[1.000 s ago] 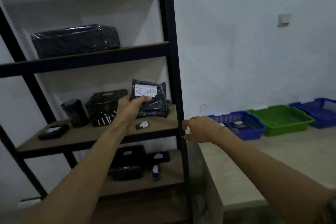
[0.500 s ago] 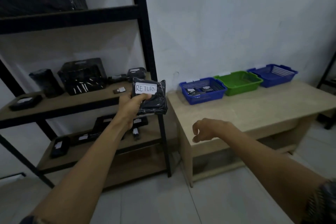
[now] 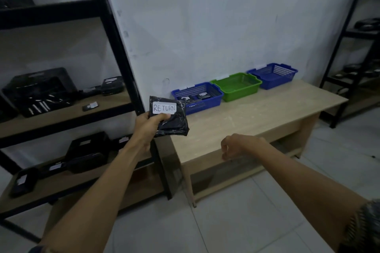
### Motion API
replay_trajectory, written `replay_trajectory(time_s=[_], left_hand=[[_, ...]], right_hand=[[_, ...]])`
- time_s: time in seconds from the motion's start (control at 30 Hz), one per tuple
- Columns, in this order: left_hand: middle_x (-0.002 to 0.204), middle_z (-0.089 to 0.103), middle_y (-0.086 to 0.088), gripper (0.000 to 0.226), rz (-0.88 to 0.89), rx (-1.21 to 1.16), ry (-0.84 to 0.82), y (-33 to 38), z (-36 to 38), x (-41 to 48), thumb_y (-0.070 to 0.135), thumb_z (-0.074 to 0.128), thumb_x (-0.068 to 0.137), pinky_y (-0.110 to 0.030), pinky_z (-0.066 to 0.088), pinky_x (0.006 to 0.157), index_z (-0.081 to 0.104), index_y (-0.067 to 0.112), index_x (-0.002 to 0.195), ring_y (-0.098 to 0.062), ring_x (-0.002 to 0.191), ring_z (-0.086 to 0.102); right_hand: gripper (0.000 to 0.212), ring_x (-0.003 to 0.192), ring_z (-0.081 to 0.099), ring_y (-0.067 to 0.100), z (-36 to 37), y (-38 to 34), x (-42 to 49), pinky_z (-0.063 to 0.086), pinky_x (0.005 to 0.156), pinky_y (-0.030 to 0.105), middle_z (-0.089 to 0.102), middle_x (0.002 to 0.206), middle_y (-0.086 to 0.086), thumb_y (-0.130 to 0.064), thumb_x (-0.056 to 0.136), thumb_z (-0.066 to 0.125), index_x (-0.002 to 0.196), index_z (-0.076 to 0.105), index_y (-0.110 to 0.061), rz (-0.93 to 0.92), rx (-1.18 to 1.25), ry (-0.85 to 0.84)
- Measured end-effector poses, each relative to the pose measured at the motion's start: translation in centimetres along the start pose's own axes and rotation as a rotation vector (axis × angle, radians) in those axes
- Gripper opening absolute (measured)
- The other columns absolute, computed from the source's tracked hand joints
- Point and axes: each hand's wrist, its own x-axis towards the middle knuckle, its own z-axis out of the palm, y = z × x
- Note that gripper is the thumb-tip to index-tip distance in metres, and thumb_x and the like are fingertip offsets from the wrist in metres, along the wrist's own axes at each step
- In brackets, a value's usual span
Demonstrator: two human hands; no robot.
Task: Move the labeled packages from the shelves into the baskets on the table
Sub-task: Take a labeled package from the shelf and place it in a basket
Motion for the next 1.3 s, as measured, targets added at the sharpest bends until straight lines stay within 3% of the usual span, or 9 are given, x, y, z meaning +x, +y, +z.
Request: replay_trajectory(time_s=[0.1, 0.23, 0.43, 0.6, 0.97, 1.17, 1.3], left_hand=[[0.102, 0.073, -0.007, 0.034, -0.017, 0.002, 0.020, -0.2, 4.2, 1.7, 0.010, 0.073, 0.078, -0.031, 0.055, 0.075, 0.067, 0.010, 0.112, -0.021, 0.091, 0.069], [0.089, 0.073, -0.002, 0.022, -0.017, -0.014, 0.028, -0.5, 9.8, 3.9, 0.007, 0.070, 0.081, -0.023, 0.056, 0.057, 0.067, 0.015, 0.102, -0.012, 0.073, 0.070], [0.093, 0.074, -0.006, 0.029, -0.092, -0.004, 0.071, -2.4, 15.3, 7.4, 0.011, 0.073, 0.078, -0.037, 0.057, 0.071, 0.069, 0.015, 0.107, -0.022, 0.079, 0.070], [0.089, 0.073, -0.006, 0.023, -0.135, -0.001, 0.080, -3.4, 18.6, 13.6, 0.012, 0.072, 0.080, -0.028, 0.055, 0.056, 0.068, 0.015, 0.102, -0.019, 0.072, 0.068], [0.087, 0.073, -0.006, 0.023, -0.209, -0.018, 0.105, -6.6, 23.0, 31.0, 0.011, 0.073, 0.078, -0.025, 0.053, 0.048, 0.069, 0.013, 0.100, -0.017, 0.068, 0.067], [0.085, 0.073, -0.003, 0.020, -0.293, -0.010, 0.124, -8.4, 25.7, 38.0, 0.012, 0.073, 0.078, -0.030, 0.054, 0.058, 0.068, 0.016, 0.097, -0.017, 0.069, 0.067], [0.086, 0.073, -0.001, 0.021, -0.330, -0.038, 0.195, -10.0, 27.6, 43.0, 0.012, 0.074, 0.078, -0.030, 0.055, 0.061, 0.069, 0.018, 0.097, -0.017, 0.074, 0.069]], right_hand=[[0.035, 0.098, 0.063, 0.026, -1.7, 4.3, 1.2, 0.050, 0.082, 0.034, 0.062, 0.115, 0.011, -0.039, 0.089, 0.061, 0.113, 0.060, -0.014, 0.011, -0.004, 0.028], [0.038, 0.092, 0.066, 0.027, -4.1, 10.0, 2.8, 0.051, 0.080, 0.035, 0.062, 0.112, 0.011, -0.039, 0.089, 0.061, 0.114, 0.060, -0.011, 0.008, -0.003, 0.030], [0.035, 0.079, 0.065, 0.024, -6.4, 16.3, 6.6, 0.050, 0.076, 0.031, 0.062, 0.093, 0.006, -0.038, 0.090, 0.060, 0.110, 0.061, -0.009, 0.010, 0.015, 0.004], [0.038, 0.083, 0.065, 0.025, -8.1, 19.5, 12.8, 0.052, 0.080, 0.035, 0.065, 0.110, 0.012, -0.037, 0.090, 0.061, 0.113, 0.060, -0.007, -0.014, 0.059, -0.019], [0.041, 0.113, 0.055, 0.026, -13.4, 23.6, 28.1, 0.045, 0.092, 0.036, 0.053, 0.130, 0.010, -0.039, 0.092, 0.057, 0.123, 0.057, -0.013, -0.021, 0.004, -0.039], [0.041, 0.101, 0.063, 0.027, -16.5, 25.7, 35.5, 0.049, 0.085, 0.035, 0.062, 0.119, 0.013, -0.040, 0.092, 0.057, 0.118, 0.060, -0.008, -0.046, 0.000, -0.102], [0.043, 0.103, 0.063, 0.028, -18.3, 27.7, 41.3, 0.048, 0.085, 0.033, 0.064, 0.116, 0.014, -0.040, 0.092, 0.056, 0.117, 0.062, -0.005, -0.103, -0.046, -0.123]])
